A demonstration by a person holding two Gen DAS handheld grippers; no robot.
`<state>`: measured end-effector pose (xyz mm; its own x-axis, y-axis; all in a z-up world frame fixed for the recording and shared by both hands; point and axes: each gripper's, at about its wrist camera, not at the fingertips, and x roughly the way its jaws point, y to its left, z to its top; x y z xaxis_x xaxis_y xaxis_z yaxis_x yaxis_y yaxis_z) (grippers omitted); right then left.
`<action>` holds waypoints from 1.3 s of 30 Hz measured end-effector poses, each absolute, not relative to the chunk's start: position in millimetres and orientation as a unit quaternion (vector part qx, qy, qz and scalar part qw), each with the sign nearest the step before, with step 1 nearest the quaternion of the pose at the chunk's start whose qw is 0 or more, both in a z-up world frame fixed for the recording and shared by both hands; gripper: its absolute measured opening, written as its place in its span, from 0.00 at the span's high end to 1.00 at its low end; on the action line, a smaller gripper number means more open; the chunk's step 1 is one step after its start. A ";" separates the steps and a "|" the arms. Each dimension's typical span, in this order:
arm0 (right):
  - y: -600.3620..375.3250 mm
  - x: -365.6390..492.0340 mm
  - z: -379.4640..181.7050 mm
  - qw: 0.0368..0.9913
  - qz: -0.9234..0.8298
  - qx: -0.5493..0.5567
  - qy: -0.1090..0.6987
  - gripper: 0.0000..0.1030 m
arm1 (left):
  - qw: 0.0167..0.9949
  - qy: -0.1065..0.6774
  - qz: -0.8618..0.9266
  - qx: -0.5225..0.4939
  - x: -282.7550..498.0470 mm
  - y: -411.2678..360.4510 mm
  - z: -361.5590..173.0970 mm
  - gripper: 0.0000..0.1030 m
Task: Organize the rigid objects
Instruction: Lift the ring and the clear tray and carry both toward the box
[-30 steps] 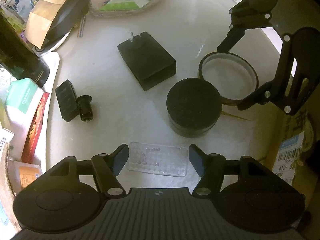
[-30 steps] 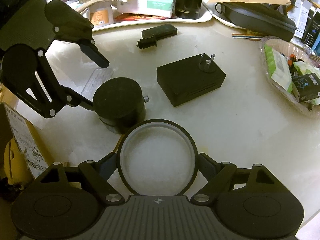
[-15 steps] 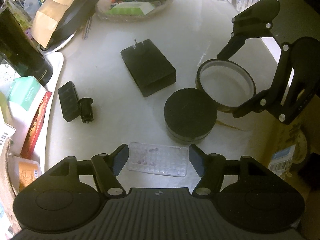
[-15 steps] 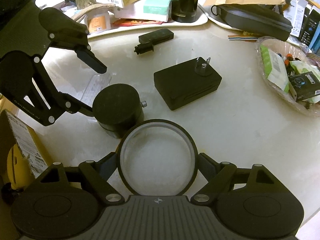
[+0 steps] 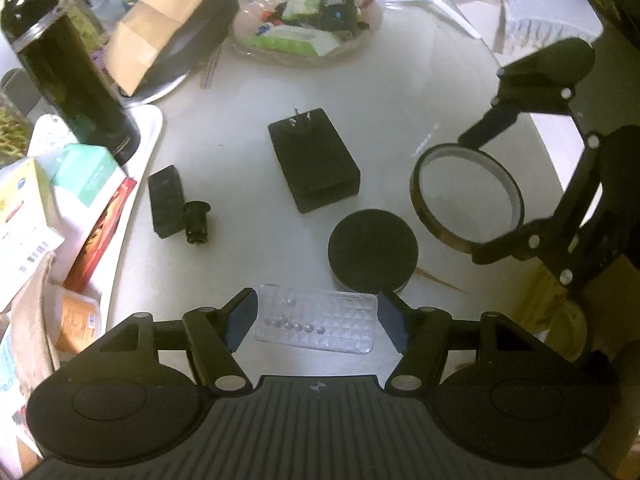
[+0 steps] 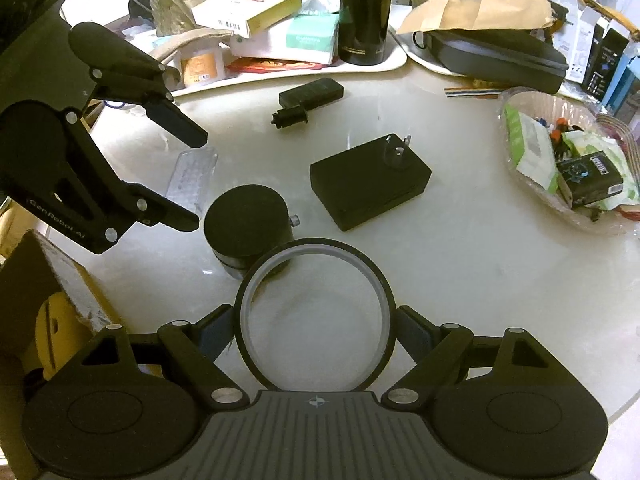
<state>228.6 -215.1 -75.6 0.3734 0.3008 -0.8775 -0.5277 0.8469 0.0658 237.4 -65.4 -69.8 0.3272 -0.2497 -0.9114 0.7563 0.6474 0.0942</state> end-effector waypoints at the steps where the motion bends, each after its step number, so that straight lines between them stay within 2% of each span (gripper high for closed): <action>1: -215.2 227.6 -74.0 0.822 0.251 -0.114 0.499 0.15 | 0.773 0.480 -0.323 0.261 236.4 -65.2 -67.4 0.36; 39: -214.3 151.7 -0.4 0.847 0.233 -0.094 0.469 0.15 | 0.833 0.476 -0.224 0.169 149.6 -45.2 12.0 0.36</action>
